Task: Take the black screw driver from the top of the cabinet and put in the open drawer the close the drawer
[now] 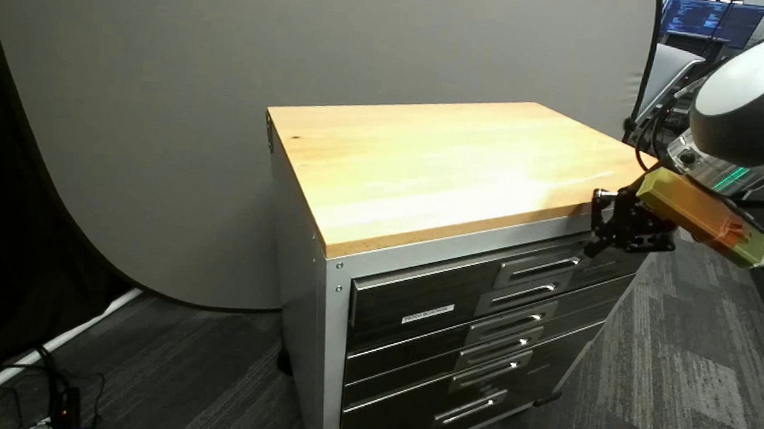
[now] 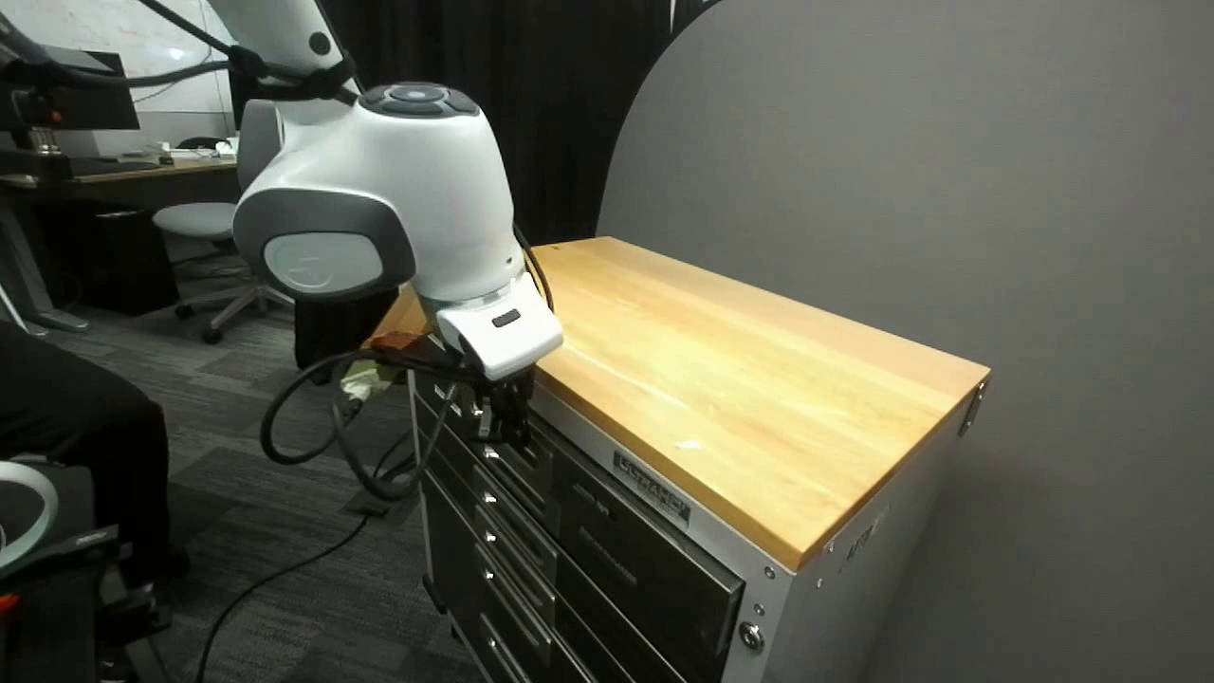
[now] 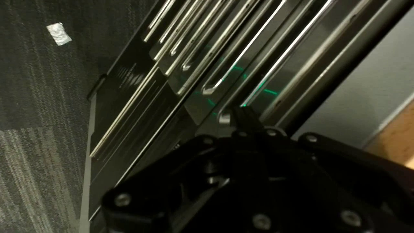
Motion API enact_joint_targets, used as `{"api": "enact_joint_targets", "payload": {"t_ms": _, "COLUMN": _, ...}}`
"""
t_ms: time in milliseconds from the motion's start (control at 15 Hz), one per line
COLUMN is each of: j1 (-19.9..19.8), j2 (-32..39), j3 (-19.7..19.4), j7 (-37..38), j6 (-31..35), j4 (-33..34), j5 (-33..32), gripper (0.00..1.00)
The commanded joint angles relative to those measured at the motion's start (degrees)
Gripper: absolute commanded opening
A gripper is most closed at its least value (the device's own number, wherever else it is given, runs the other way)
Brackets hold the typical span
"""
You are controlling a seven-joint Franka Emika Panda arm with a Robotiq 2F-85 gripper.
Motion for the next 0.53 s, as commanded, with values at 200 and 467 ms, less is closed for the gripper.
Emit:
{"api": "enact_joint_targets", "payload": {"t_ms": 200, "j1": -15.9, "j2": -3.0, "j3": 20.0, "j7": -10.6, "j6": 7.9, "j4": -0.4, "j5": 10.9, "gripper": 0.00}}
{"api": "enact_joint_targets", "payload": {"t_ms": 467, "j1": -9.3, "j2": -10.3, "j3": 9.1, "j7": -8.9, "j6": -6.0, "j4": -5.4, "j5": -0.7, "gripper": 0.28}}
